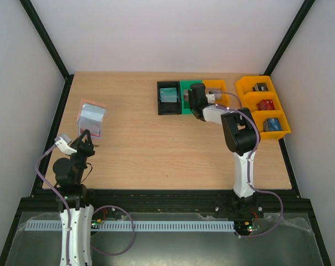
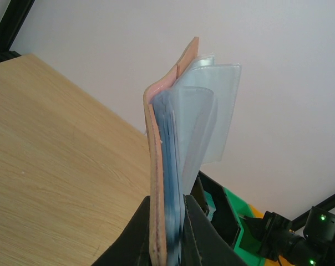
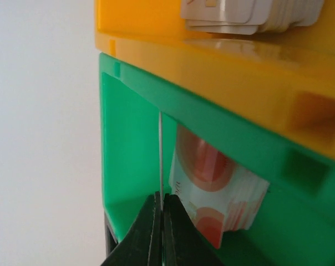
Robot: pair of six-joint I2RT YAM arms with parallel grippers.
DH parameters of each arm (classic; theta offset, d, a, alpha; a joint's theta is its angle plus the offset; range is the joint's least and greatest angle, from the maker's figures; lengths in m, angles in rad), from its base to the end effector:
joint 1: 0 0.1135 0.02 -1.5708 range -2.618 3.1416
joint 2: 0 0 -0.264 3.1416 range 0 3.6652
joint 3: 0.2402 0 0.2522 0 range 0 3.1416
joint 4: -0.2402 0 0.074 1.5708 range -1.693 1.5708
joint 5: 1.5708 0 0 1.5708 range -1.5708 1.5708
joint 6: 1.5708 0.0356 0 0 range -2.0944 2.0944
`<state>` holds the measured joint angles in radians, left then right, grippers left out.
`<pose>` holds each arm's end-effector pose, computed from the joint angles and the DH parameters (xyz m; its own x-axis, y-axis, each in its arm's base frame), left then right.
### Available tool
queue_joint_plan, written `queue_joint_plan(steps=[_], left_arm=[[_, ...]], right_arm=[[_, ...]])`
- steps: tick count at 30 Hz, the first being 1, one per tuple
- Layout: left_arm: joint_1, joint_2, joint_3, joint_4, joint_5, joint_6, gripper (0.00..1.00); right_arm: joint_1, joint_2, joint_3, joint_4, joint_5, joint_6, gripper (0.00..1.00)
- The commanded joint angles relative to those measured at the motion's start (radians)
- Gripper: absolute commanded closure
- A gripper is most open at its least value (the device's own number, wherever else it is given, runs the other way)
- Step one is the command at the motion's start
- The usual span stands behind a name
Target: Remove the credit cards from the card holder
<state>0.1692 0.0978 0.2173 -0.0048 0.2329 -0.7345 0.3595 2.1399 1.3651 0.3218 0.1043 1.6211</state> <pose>0.1012 0.0089 0.2405 0.0421 -0.6544 -0.7550 0.1217 0.7534 -0.6462 0.4484 0.1646 0.1595 -0.2413 0.9704 -0.0003 0.4224 0.1053 0.9003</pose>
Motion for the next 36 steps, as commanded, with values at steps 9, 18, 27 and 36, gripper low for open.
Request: queue_joint_plan(steps=[9,18,27,36], left_arm=[[0.017,0.000,-0.002,0.051,-0.008,-0.004,0.98],[0.019,0.003,-0.006,0.057,-0.005,-0.005,0.98],[0.022,-0.014,-0.010,0.061,-0.008,-0.008,0.98],[0.027,-0.017,-0.009,0.062,-0.007,-0.005,0.98]], right_arm=[[-0.003,0.083,0.120,-0.041,0.097,0.022,0.97],[-0.003,0.053,0.110,-0.061,0.093,-0.011,0.58],[-0.002,-0.042,0.096,-0.082,0.098,-0.141,0.37],[-0.003,-0.092,0.073,-0.081,0.106,-0.126,0.35]])
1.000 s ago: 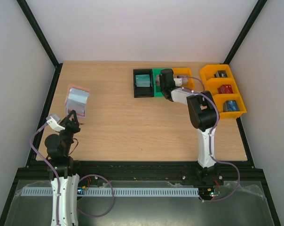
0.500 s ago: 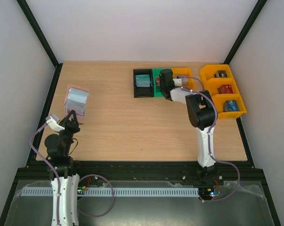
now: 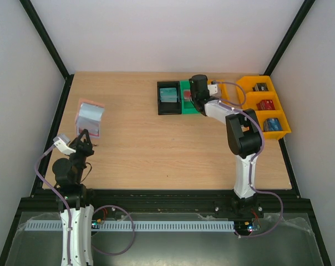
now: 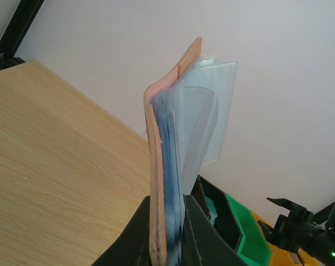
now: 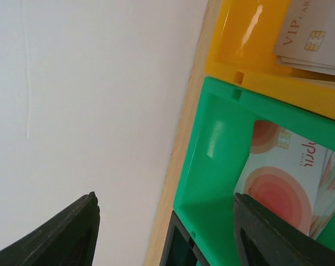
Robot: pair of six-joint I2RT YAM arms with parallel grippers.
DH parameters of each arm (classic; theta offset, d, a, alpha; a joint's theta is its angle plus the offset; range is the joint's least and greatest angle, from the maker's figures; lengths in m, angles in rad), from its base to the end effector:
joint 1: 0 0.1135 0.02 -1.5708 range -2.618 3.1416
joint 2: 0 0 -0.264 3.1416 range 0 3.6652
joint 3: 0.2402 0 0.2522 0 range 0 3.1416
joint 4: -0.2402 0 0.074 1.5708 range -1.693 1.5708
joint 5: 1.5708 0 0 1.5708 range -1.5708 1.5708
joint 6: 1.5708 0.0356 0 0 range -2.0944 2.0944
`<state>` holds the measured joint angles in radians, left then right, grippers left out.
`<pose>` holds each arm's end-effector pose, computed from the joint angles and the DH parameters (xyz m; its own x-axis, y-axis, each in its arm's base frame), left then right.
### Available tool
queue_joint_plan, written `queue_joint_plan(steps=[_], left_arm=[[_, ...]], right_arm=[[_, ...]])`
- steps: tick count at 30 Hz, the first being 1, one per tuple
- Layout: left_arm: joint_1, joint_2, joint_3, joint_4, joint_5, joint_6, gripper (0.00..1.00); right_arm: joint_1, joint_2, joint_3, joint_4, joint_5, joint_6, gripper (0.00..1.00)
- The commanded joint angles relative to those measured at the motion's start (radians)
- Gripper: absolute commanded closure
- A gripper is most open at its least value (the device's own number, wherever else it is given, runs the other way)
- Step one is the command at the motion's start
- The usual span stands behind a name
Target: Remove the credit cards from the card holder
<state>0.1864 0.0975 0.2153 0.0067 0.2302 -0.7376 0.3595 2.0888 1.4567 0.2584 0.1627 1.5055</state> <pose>0.1010 0.0108 0.2411 0.0620 -0.6546 -0.7534 0.1132 0.7546 -0.6463 0.4564 0.1654 0.2067 -0.2278 0.9663 -0.1198 0.3276 0.1919 0.9251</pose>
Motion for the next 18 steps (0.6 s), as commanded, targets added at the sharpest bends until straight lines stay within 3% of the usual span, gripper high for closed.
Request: queue_joint_plan(steps=[1,4,6,9,12,16,18], left_arm=[[0.011,-0.016,-0.006,0.050,-0.004,-0.003,0.98],[0.010,-0.016,-0.006,0.050,0.001,-0.002,0.98],[0.011,-0.019,-0.005,0.051,0.000,-0.001,0.98],[0.012,-0.022,-0.005,0.049,-0.003,0.000,0.98],[0.010,-0.019,-0.008,0.054,0.005,-0.005,0.98],[0.011,-0.012,-0.010,0.059,0.012,-0.005,0.98],[0.011,-0.007,-0.010,0.060,0.011,-0.005,0.98]], right_arm=[[-0.003,-0.045,-0.020,-0.018,0.047,-0.019,0.35],[-0.003,-0.064,-0.012,0.008,0.021,-0.157,0.39],[-0.013,-0.065,0.017,0.002,-0.049,-0.337,0.44],[-0.010,-0.054,0.149,-0.232,-0.081,-0.700,0.51],[-0.009,-0.060,0.187,-0.420,-0.093,-0.946,0.51],[-0.009,-0.048,0.204,-0.619,-0.078,-1.089,0.51],[-0.009,-0.026,0.219,-0.698,-0.113,-1.120,0.56]])
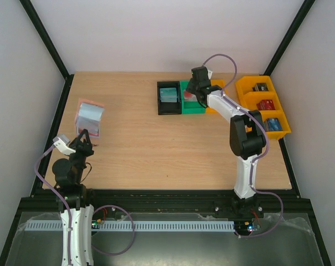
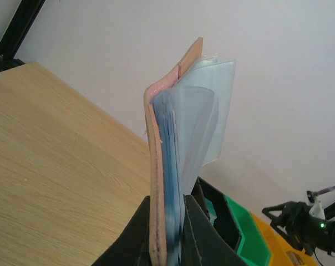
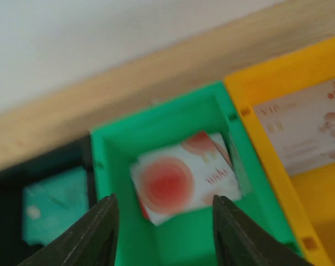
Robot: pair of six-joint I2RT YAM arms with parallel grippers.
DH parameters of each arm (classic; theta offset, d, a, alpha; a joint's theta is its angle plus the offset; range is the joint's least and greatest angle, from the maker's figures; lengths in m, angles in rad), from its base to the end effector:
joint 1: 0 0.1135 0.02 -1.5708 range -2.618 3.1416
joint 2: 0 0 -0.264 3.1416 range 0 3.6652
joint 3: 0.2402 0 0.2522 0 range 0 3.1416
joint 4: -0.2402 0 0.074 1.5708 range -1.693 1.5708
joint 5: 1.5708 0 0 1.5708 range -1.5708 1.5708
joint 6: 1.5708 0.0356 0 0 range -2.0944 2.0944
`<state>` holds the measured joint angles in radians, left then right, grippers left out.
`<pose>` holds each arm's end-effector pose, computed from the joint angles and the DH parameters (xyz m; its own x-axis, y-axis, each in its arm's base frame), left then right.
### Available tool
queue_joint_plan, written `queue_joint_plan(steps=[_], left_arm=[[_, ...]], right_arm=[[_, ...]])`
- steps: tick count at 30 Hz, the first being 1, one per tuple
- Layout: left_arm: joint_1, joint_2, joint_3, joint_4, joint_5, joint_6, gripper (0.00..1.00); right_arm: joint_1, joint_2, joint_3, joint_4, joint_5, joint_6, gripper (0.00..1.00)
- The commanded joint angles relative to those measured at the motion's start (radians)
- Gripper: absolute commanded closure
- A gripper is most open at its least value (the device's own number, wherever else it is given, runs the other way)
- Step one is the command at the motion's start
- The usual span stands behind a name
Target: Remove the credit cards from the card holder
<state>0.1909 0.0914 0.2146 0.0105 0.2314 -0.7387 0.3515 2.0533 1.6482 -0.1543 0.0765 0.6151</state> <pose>0.1002 0.0111 0.2417 0.0709 -0.6538 -0.7533 0.1166 0.7555 -0.6447 0.4554 0.1641 0.2479 -0.5699 0.4038 -0.7156 0.0568 0.8882 0.4560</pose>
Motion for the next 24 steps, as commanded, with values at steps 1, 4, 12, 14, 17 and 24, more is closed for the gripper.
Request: queue_joint_plan(steps=[1,4,12,14,17,24], left_arm=[[0.006,0.000,-0.009,0.055,0.011,-0.004,0.98],[0.007,0.007,-0.009,0.055,0.011,-0.001,0.98],[0.016,0.017,-0.006,0.049,0.005,0.004,0.98],[0.019,0.020,-0.006,0.049,0.005,0.004,0.98],[0.022,0.024,-0.006,0.050,0.006,0.004,0.98],[0.024,0.028,-0.006,0.052,0.011,0.006,0.98]], right_arm=[[-0.001,0.026,0.051,-0.312,-0.045,-0.235,0.59],[-0.002,0.079,0.106,-0.370,-0.095,-0.241,0.71],[-0.001,0.262,0.292,-0.487,-0.142,-0.251,0.92],[-0.002,0.277,0.295,-0.482,-0.157,-0.237,0.94],[-0.001,0.289,0.299,-0.450,-0.184,-0.224,0.95],[-0.007,0.398,0.453,-0.435,-0.167,-0.199,0.98]])
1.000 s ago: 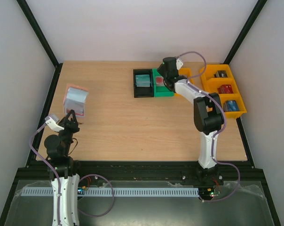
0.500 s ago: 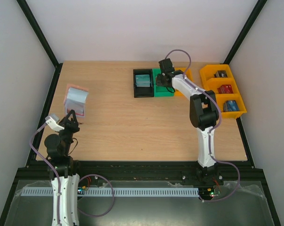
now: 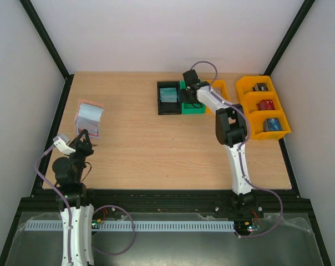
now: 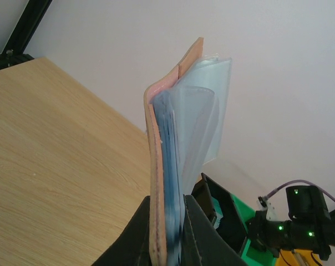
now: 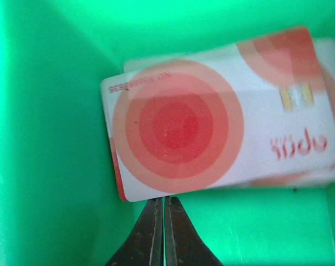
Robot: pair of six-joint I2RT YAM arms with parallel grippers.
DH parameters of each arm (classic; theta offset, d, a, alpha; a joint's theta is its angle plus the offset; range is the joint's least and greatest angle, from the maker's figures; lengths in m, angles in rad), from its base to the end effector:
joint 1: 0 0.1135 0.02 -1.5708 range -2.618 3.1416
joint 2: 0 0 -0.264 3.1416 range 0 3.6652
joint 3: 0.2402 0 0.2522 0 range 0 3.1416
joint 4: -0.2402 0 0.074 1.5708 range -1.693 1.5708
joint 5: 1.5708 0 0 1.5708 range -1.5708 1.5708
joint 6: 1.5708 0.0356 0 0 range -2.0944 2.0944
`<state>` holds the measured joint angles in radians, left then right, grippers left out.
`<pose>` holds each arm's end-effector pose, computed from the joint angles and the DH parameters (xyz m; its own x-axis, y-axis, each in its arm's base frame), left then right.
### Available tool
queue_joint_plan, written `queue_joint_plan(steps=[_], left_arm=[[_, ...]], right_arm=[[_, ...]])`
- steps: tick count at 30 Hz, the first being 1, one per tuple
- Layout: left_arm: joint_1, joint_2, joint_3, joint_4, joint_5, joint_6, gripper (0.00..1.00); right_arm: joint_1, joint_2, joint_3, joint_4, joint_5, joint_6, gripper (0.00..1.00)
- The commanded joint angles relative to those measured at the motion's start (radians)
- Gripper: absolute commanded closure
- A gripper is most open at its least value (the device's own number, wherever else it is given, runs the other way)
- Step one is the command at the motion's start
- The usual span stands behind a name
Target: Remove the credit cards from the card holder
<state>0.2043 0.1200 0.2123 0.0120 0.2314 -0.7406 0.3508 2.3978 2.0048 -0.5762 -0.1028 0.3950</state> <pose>0.1038 0.0132 0.2387 0.0578 -0.6587 -0.7502 0.0879 0.7519 -0.6534 0.4922 0.1840 0.1637 -0.8671 0.0903 -0.4898 -0.0679 0.9528 0.2959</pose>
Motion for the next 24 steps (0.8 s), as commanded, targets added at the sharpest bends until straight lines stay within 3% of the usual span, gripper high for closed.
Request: queue_joint_plan(steps=[1,7,14,19,24], left_arm=[[0.010,0.000,-0.003,0.051,0.012,0.009,0.98],[0.012,0.002,-0.005,0.055,0.019,0.007,0.98],[0.014,0.008,-0.004,0.059,0.028,0.009,0.98],[0.018,0.008,-0.003,0.066,0.050,0.014,0.98],[0.018,0.025,0.029,0.067,0.137,0.044,0.98]], right_arm=[[-0.007,0.063,0.111,-0.011,0.020,0.025,0.98],[-0.020,0.066,0.117,0.021,0.057,0.032,0.98],[-0.021,0.001,0.100,0.020,-0.037,0.018,0.96],[-0.016,-0.157,-0.017,0.051,-0.021,0.017,0.95],[0.030,-0.433,-0.225,0.211,0.031,-0.037,0.94]])
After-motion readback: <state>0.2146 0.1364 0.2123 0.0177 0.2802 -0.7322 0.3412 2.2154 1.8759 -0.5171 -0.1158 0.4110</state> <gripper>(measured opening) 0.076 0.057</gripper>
